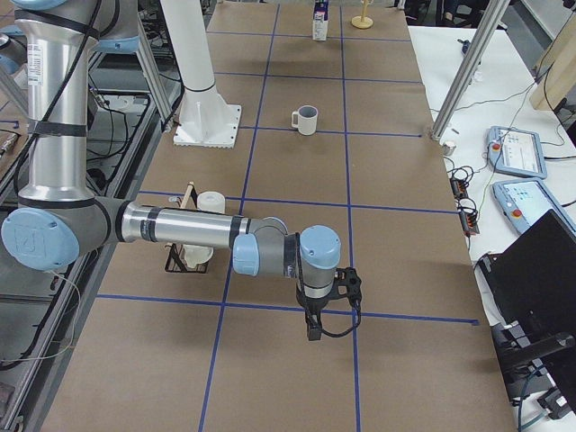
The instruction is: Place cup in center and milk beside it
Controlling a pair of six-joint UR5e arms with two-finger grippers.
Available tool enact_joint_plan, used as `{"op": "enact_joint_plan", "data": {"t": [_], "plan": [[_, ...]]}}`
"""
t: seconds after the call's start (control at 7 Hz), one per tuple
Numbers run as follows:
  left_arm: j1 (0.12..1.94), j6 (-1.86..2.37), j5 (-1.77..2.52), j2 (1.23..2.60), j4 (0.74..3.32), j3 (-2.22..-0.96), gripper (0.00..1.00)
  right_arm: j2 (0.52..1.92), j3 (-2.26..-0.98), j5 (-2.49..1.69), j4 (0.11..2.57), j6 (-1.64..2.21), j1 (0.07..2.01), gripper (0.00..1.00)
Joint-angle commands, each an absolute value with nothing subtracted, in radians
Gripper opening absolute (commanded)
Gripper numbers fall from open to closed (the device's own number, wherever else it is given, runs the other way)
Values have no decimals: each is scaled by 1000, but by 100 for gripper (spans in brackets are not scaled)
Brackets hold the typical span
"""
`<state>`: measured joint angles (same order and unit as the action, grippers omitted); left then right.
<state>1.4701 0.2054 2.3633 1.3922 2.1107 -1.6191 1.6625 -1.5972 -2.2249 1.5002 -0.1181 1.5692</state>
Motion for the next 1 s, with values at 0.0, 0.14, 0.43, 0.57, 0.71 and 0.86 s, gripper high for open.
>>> {"op": "enact_joint_plan", "data": {"t": [0.0, 0.14, 0.43, 0.57, 0.71, 0.86], "plan": [[1453, 206, 2344, 1393, 2111, -1614, 98, 1663, -1592, -2226, 1500, -118, 1569, 100], [1444, 206, 2323, 1403, 2112, -1602, 98, 1663, -1592, -2226, 1500, -118, 1569, 100], [1436, 204, 2319, 1416, 2114, -1585, 97, 1663, -1592, -2226, 1500, -118, 1569, 100], [1428, 203, 2319, 1416, 2117, -1583, 96, 1663, -1589, -2226, 1500, -118, 1569, 100], [1416, 202, 2319, 1417, 2117, -1583, 90, 1661, -1588, -2226, 1500, -118, 1569, 100], [1413, 198, 2319, 1419, 2118, -1582, 75, 1660, -1588, -2226, 1500, -118, 1569, 100]]}}
